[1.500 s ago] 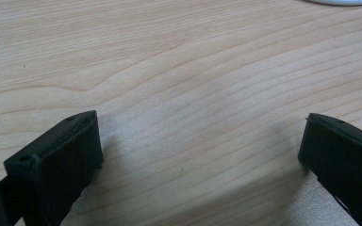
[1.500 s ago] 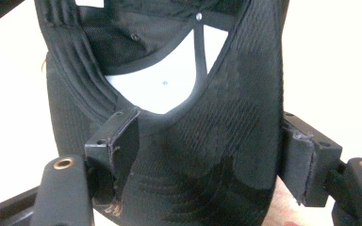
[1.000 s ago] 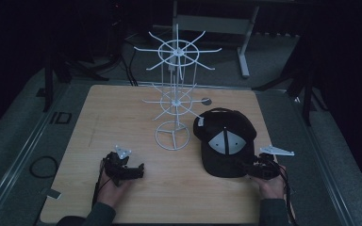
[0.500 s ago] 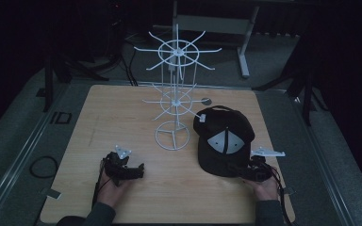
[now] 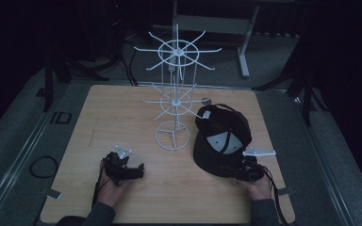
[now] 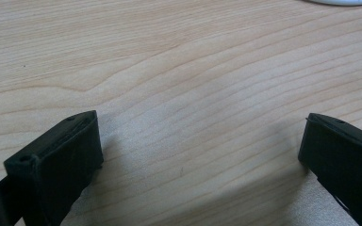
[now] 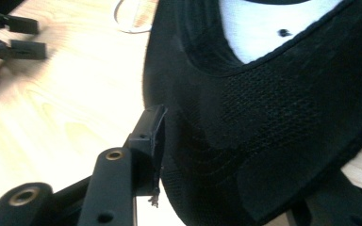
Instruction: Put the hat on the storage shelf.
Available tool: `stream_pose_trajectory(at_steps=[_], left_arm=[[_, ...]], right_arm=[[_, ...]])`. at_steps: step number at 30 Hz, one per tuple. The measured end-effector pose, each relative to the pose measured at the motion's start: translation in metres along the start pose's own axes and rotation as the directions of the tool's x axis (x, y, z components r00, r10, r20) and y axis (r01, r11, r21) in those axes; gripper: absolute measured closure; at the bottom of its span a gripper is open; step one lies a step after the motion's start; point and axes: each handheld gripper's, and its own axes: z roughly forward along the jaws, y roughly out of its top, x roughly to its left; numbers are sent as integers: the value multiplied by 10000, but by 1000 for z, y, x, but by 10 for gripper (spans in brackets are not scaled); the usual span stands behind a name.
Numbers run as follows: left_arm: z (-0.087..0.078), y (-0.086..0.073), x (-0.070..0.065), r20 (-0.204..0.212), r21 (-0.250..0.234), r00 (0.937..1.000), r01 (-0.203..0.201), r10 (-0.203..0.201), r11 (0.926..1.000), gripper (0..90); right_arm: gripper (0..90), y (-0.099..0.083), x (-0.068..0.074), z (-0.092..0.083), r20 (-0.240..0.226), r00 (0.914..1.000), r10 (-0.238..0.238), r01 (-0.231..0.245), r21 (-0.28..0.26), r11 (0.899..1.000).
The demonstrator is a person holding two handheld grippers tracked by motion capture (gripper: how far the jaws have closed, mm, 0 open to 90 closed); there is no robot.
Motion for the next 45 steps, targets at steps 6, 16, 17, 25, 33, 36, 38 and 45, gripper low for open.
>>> stream_pose_trajectory(at_steps=[6, 16, 17, 25, 33, 36, 38, 45], left_arm=[[0, 0, 0, 1, 2, 10000, 0, 0, 10000, 1], [0, 0, 0, 1, 2, 10000, -1, 1, 10000, 1], [0, 0, 0, 1, 2, 10000, -1, 1, 10000, 1], [0, 0, 0, 0, 1, 10000, 1, -1, 10000, 1], [0, 0, 0, 1, -10, 10000, 16, -16, 10000, 1], [0, 0, 0, 1, -14, 10000, 18, -18, 10000, 1], [0, 0, 0, 2, -12, 10000, 17, -17, 10000, 1], [0, 0, 0, 1, -7, 10000, 15, -15, 10000, 1]], right_arm=[[576, -1, -2, 9, -377, 9989, 296, -296, -15, 9996], [688, -2, 1, 12, -644, 9971, 407, -420, -187, 9989], [688, -2, 1, 12, -644, 9971, 407, -420, -187, 9989], [718, -2, 3, 20, -738, 9959, 519, -534, -180, 9984], [767, 1, 11, 21, -937, 9950, 334, -385, -535, 9978], [769, 2, 14, 20, -818, 9964, 222, -277, -673, 9973], [771, 2, 14, 19, -766, 9969, 203, -262, -763, 9967], [784, 3, 17, 14, -545, 9983, 188, -242, -1005, 9946]])
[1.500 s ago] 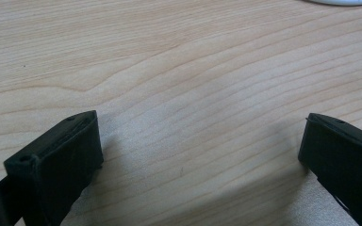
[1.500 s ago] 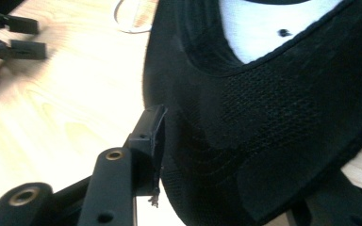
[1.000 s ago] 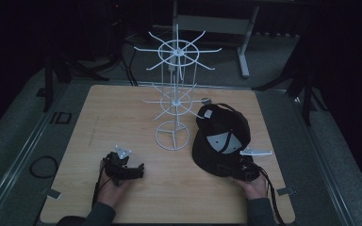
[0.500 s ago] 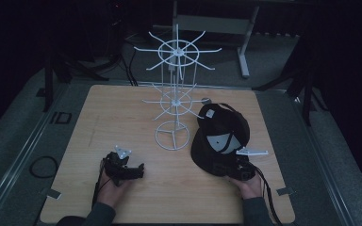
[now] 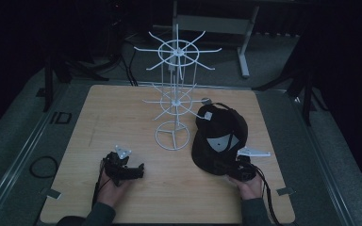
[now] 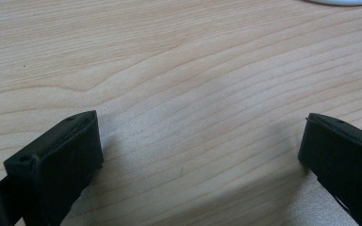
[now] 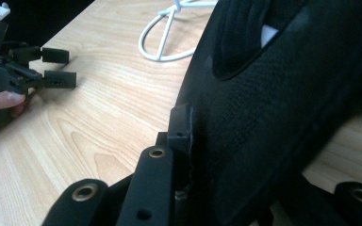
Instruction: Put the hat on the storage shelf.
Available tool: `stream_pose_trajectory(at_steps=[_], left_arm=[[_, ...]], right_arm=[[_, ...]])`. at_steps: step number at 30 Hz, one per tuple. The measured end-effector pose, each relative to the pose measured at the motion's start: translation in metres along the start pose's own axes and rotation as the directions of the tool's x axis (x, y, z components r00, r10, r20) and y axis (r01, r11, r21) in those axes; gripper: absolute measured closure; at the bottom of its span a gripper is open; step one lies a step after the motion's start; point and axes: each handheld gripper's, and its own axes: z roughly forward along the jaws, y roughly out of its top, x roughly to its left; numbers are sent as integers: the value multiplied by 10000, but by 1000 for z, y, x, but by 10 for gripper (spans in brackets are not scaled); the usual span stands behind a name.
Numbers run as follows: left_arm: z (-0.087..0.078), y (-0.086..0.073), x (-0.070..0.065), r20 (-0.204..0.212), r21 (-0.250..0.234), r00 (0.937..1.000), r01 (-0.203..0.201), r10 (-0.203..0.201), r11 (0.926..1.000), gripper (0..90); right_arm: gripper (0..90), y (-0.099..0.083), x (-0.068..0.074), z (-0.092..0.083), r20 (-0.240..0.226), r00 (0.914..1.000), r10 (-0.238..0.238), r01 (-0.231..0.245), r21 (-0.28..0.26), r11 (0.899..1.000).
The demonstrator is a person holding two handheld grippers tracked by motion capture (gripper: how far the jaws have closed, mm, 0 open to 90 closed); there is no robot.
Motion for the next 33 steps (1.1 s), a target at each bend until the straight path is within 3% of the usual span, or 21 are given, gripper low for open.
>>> stream_pose_trajectory(at_steps=[10, 33], left_arm=[[0, 0, 0, -2, 2, 10000, -4, 4, 10000, 1], [0, 0, 0, 1, 15, 10000, -14, 14, 10000, 1]], right_arm=[[861, 3, 5, -7, 230, 9996, -168, 180, -521, 9985], [863, 8, 6, -18, 1055, 9944, 12, 96, -1021, 9947]])
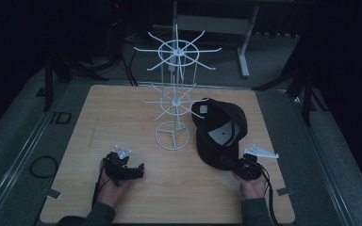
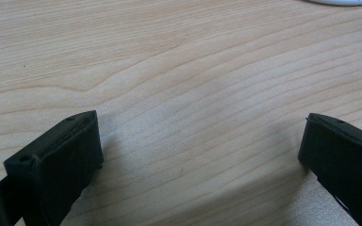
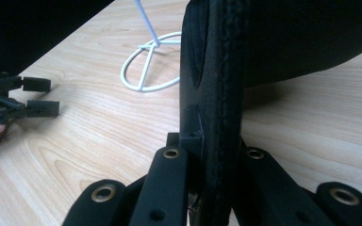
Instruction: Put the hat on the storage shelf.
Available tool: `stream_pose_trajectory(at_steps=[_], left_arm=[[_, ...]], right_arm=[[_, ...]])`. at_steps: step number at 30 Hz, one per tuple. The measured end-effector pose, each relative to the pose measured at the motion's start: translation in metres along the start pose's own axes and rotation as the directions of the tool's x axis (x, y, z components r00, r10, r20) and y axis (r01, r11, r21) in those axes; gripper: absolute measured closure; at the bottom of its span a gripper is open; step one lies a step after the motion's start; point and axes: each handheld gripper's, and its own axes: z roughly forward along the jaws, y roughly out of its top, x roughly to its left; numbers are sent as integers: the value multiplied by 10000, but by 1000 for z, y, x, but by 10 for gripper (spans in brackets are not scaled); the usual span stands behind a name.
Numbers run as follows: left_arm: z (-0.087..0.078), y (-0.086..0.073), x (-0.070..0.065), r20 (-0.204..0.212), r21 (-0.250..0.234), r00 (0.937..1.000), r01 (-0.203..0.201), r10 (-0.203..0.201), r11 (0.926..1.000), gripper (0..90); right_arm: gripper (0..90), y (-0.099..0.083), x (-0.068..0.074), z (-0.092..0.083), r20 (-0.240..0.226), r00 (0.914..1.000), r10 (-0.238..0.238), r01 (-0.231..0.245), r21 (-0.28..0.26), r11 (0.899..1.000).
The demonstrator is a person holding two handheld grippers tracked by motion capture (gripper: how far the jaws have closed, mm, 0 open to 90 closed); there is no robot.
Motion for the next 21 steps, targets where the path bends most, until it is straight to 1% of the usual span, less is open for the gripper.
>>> stream_pose_trajectory(at_steps=[7, 12, 21], left_arm=[[0, 0, 0, -2, -4, 10000, 1, -1, 10000, 1], [0, 0, 0, -3, -4, 10000, 4, -4, 10000, 1], [0, 0, 0, -4, -32, 10000, 35, -35, 10000, 1]], right_arm=[[863, 4, -2, -4, 367, 9993, 41, -36, -146, 9999], [863, 7, -3, -7, 672, 9977, -58, 75, -253, 9997], [863, 15, -1, -9, 1004, 9947, -216, 257, -405, 9988]])
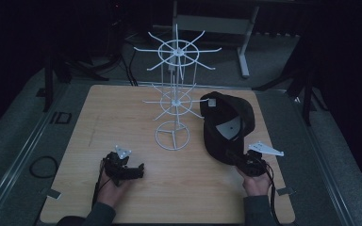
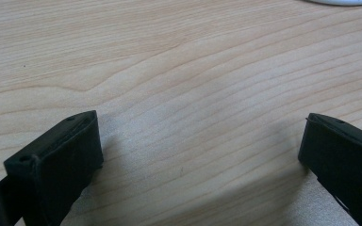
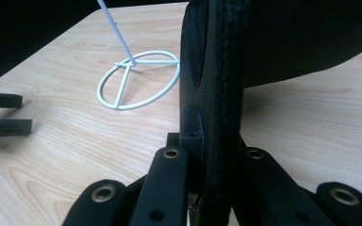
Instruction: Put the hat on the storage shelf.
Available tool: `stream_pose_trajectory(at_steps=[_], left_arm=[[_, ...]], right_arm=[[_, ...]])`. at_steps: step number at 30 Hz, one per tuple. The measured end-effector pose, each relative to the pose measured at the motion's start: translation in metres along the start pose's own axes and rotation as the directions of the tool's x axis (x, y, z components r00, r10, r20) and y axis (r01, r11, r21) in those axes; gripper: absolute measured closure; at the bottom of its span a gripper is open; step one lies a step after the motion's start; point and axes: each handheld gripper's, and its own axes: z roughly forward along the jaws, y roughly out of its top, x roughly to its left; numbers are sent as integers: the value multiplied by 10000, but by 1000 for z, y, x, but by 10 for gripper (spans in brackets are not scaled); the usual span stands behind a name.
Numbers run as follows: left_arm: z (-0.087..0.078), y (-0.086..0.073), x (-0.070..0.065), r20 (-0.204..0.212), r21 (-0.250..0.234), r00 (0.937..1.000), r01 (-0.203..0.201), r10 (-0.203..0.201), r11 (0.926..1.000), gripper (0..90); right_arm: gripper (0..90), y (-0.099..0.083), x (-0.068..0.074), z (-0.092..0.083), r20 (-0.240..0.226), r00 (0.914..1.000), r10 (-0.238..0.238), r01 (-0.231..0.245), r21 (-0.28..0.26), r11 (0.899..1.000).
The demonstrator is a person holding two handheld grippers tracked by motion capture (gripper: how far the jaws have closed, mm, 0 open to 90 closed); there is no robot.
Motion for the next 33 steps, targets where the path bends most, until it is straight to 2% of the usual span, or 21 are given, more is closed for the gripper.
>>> stream_pose_trajectory(at_steps=[15, 33], left_arm=[[0, 0, 0, 5, 23, 10000, -28, 28, 10000, 1], [0, 0, 0, 4, 25, 10000, -23, 23, 10000, 1]], right_arm=[[863, 9, 3, -2, 632, 9977, -250, 261, -166, 9995], [863, 20, 9, -2, 1084, 9928, -513, 554, -352, 9978]])
